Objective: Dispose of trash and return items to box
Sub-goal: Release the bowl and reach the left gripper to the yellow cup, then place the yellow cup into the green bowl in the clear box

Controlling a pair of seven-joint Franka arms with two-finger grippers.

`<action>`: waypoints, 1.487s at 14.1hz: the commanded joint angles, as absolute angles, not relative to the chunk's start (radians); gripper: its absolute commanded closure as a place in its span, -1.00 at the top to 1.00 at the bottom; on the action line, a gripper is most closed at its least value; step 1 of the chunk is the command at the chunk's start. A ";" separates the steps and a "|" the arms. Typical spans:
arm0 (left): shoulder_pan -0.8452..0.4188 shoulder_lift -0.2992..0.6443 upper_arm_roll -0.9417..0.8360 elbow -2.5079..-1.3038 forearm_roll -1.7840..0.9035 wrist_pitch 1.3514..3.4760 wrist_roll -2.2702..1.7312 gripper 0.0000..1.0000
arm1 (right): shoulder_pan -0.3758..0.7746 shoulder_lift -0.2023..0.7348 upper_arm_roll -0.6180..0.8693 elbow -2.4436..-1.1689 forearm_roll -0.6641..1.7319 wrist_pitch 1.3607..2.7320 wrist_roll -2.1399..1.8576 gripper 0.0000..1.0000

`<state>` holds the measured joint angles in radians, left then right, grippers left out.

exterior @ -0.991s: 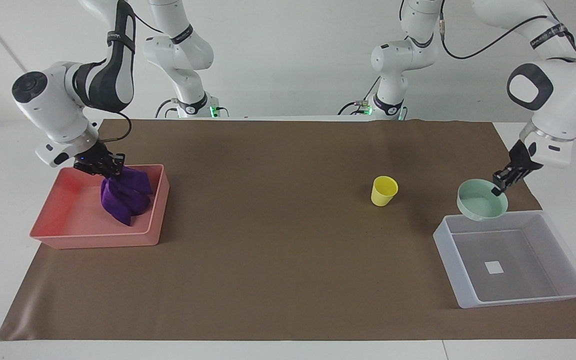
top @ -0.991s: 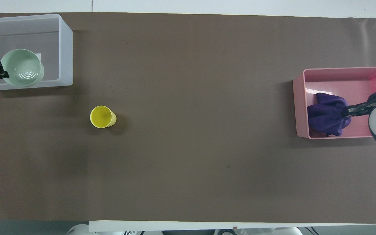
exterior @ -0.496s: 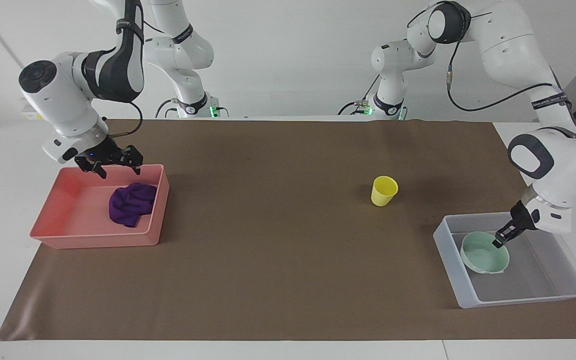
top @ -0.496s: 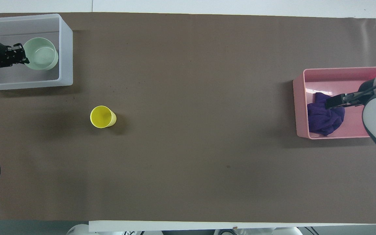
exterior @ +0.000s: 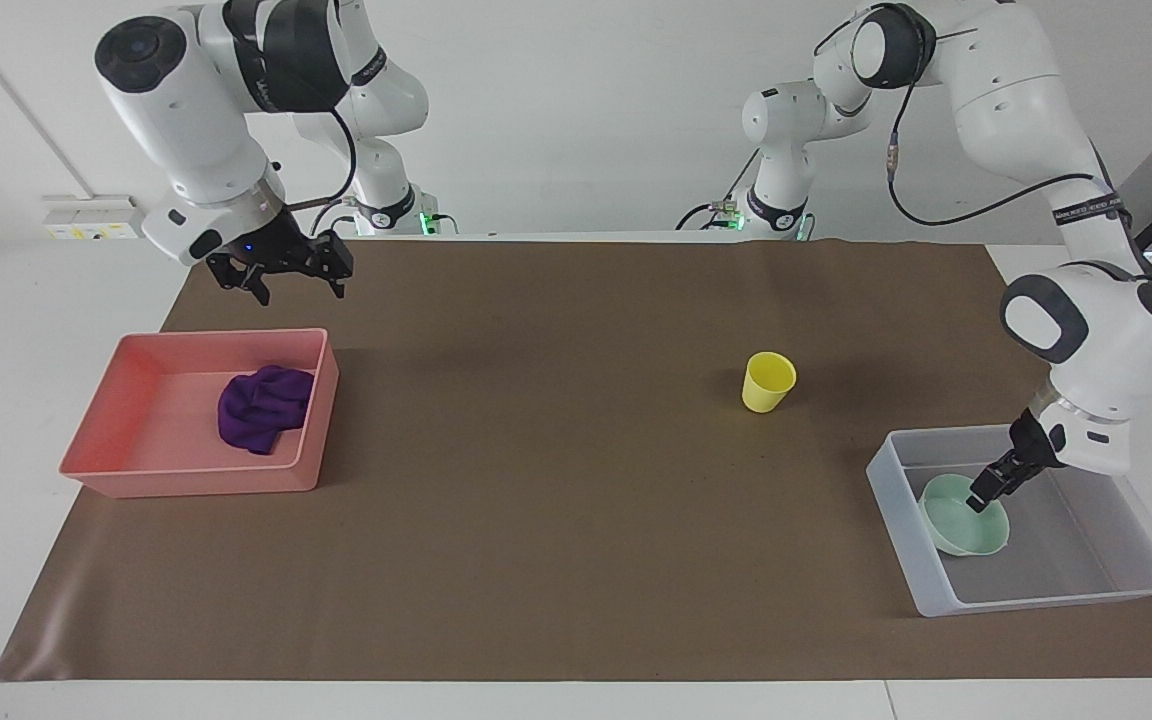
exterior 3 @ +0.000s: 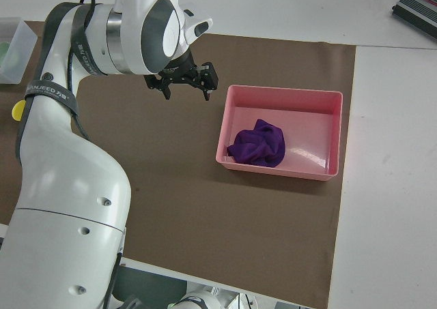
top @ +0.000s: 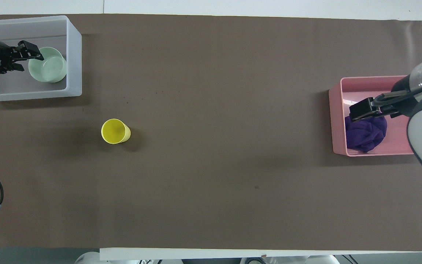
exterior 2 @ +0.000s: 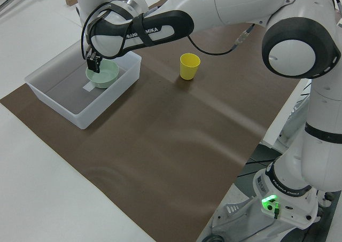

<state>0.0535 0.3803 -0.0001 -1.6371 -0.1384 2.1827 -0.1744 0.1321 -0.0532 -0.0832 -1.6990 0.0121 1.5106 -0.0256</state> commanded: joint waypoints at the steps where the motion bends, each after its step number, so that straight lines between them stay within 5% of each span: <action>1: -0.036 0.189 0.009 -1.698 -0.123 1.931 -0.198 1.00 | 0.112 -0.054 -0.087 -1.629 0.005 1.415 -0.038 1.00; 6: -0.213 -0.092 0.003 -2.142 -0.123 2.009 -0.228 1.00 | 0.091 -0.084 -0.092 -1.634 0.006 1.379 -0.126 1.00; 10: -0.276 -0.126 -0.002 -2.403 -0.123 2.331 -0.252 0.94 | 0.092 -0.097 -0.092 -1.655 0.009 1.384 -0.135 1.00; 11: -0.282 -0.126 -0.002 -2.434 -0.123 2.373 -0.283 0.16 | 0.092 -0.098 -0.092 -1.660 0.011 1.382 -0.137 1.00; 12: -0.290 -0.129 -0.002 -2.447 -0.123 2.384 -0.316 -0.90 | 0.092 -0.100 -0.092 -1.661 0.014 1.376 -0.138 1.00; 19: -0.288 -0.124 0.002 -2.439 -0.123 2.382 -0.324 -1.00 | 0.092 -0.100 -0.092 -1.661 0.014 1.376 -0.138 1.00; 21: -0.275 -0.107 0.002 -2.358 -0.123 2.376 -0.339 -1.00 | 0.092 -0.100 -0.092 -1.661 0.014 1.376 -0.138 1.00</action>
